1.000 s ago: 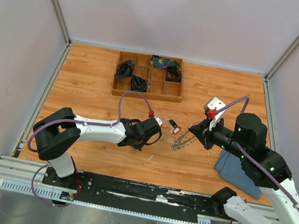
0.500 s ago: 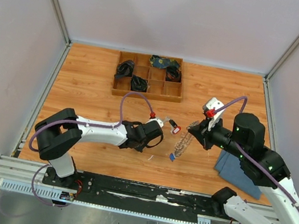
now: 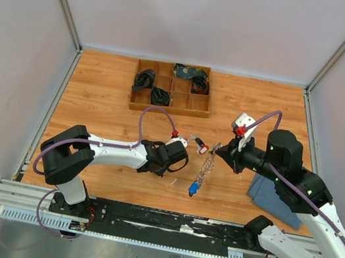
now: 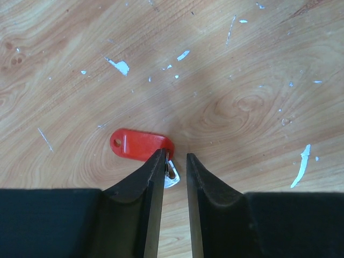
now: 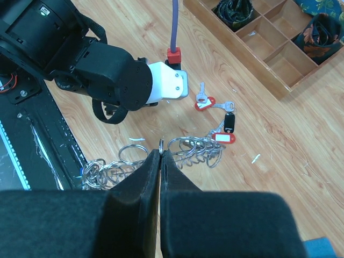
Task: Put the keys on the keyring
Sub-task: Place the key at the center of the board.
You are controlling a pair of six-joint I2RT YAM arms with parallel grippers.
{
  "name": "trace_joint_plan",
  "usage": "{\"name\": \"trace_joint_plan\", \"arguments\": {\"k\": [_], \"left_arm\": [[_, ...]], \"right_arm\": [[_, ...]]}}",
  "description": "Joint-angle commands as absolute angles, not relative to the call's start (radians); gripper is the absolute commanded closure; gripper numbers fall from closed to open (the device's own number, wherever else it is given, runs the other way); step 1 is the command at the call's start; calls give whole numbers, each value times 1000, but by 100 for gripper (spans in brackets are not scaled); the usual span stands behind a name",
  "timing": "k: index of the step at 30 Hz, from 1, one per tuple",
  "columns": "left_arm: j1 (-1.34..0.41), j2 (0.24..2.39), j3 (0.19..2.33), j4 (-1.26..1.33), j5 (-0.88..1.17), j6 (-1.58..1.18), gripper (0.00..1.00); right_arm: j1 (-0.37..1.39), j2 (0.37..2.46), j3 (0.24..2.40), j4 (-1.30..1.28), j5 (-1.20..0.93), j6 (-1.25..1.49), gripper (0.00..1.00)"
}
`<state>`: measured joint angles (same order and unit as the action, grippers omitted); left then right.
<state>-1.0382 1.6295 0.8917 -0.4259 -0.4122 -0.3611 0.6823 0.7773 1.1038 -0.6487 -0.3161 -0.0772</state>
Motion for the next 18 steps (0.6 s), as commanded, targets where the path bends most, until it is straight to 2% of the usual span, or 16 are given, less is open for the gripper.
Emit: {"name": "trace_joint_plan", "arguments": {"k": [1,18], "left_arm": [[-1050,1611,911,-458,-436,-386,71],[-1050,1557,894,-468,-441,-424,70]], "right_arm": [[665,769,1098,-601,-340,-60,99],[666,772,1086,-589,-357,-52,100]]}}
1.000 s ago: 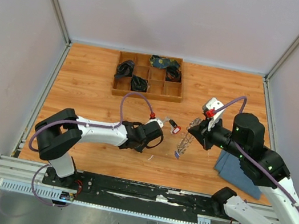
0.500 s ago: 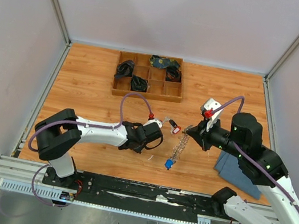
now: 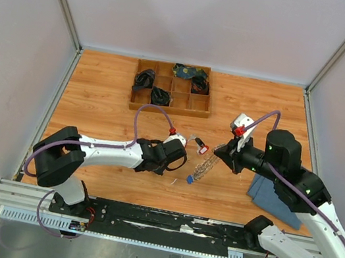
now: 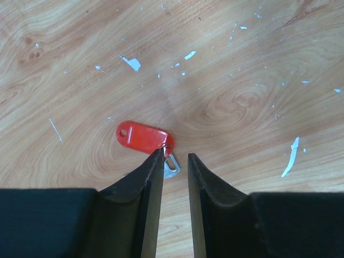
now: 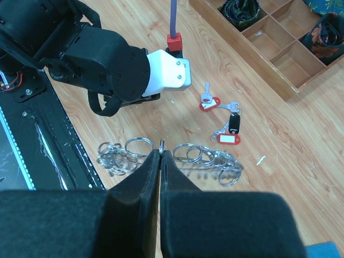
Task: Put the keys on the keyring
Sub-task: Place the key at the center of the board.
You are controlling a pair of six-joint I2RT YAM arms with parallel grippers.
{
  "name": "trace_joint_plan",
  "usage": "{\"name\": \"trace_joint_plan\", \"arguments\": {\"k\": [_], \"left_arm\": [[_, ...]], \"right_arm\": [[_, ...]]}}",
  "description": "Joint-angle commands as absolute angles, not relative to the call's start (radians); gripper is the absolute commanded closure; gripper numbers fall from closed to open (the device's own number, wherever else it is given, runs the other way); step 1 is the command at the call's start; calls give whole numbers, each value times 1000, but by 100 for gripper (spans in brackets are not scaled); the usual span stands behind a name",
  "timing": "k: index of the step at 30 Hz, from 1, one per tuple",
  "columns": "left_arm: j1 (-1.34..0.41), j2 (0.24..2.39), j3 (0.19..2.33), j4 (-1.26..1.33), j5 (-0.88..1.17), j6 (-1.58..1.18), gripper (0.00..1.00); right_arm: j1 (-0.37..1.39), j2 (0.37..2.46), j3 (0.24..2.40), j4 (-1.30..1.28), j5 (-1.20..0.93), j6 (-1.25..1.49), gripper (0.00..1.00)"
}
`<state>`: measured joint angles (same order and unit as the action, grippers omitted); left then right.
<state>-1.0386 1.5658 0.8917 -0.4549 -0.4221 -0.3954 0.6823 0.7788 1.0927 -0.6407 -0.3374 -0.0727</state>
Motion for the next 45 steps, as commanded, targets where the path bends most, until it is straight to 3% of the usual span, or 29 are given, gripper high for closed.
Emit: {"name": "trace_joint_plan", "arguments": {"k": [1,16,31,45], "left_arm": [[-1050,1559,888,-468,-443,-429,70],[-1046,1403,794,-412,-407,-495,64],[-751,1153,558,-187,38,-530,62],[-657,1204,505,-103,142,-492,61]], "right_arm": [[666,774,1086,-587,-358,-52,100],[665,792,1076,-569,-394,-45,99],[665,789,1060,-560,-405,-37,99],[665,783,1055,-560,-408,-31,99]]}}
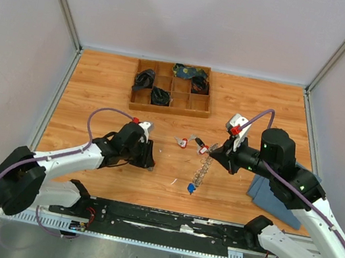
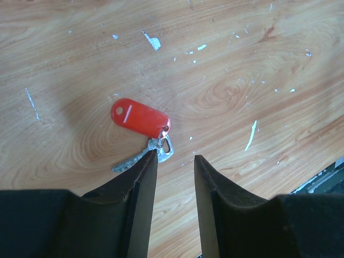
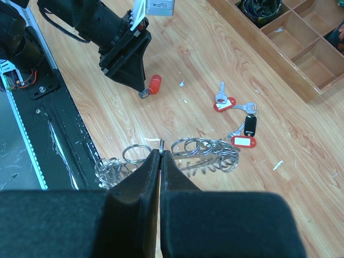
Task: Put the keys on the keyring
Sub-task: Place the key at the center of the board, then pick up the key from the center of the board.
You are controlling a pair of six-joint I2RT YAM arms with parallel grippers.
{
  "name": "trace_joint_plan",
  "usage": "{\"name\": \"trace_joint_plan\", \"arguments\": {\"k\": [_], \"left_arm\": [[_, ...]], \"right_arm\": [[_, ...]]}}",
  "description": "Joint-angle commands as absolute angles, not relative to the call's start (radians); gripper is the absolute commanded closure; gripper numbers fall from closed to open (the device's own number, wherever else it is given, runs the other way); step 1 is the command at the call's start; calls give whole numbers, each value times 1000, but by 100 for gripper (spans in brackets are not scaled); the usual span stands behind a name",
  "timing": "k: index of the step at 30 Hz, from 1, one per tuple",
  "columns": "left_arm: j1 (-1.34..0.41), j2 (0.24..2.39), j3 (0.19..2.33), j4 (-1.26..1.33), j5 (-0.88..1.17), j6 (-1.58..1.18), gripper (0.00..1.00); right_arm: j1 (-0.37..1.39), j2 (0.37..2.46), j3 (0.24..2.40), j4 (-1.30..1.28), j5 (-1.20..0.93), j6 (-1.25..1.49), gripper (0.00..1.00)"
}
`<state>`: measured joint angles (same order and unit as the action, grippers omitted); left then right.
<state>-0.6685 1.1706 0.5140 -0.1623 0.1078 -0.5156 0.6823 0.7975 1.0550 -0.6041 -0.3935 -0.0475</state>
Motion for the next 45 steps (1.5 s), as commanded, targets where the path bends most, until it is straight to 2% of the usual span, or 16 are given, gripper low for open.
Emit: {"name": "trace_joint_plan", "arguments": {"k": [1,45], "left_arm": [[-657,1212,505,-101,139,-490,61],[-657,1321,497,-41,167,-444,72]], "right_arm": [[665,782,1056,-561,-408,-29,100],[664,784,1058,-567,-407,-25,99]]}}
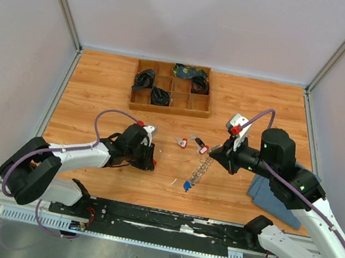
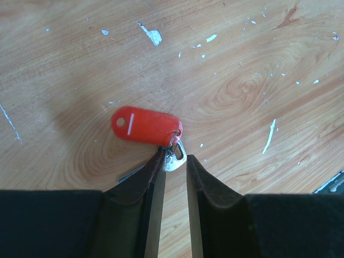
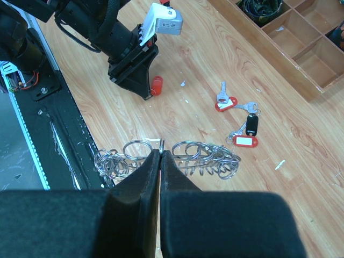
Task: Put the keys on the keyring
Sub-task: Pick up the key from the center of the board.
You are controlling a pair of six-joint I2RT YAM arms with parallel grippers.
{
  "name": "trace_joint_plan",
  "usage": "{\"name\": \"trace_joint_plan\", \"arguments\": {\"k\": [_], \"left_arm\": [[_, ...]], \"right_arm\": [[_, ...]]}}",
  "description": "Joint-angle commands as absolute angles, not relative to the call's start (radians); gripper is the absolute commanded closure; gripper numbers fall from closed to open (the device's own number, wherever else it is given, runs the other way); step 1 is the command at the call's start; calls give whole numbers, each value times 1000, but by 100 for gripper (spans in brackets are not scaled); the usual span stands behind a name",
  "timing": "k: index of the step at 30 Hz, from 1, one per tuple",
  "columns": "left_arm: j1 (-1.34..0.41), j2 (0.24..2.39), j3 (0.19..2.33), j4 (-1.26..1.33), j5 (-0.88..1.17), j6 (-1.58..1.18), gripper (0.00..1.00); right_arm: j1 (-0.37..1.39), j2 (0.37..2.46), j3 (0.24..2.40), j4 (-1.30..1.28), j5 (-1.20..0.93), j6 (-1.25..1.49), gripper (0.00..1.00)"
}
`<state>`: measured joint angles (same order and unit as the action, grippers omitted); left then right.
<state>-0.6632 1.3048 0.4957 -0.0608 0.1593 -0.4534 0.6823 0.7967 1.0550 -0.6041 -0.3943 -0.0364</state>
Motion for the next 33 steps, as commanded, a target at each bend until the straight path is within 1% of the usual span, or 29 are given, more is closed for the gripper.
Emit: {"name": "trace_joint_plan", "arguments": {"k": [1,5,12,33], "left_arm": [[-656,1323,498,-42,165,-444,72],[-656,1314,506,-43,158,-445,72],[-656,1284,523,-62,147,-444,68],[-655,1302,538,-50,133,-440,68]], "right_arm": [[665,782,1058,-565,-407,-25,100],[665,784,1060,-566,-408,-24,99],[665,785,1056,-564,-411,-23,99],[665,778,1052,-565,-408,-23,99]]}}
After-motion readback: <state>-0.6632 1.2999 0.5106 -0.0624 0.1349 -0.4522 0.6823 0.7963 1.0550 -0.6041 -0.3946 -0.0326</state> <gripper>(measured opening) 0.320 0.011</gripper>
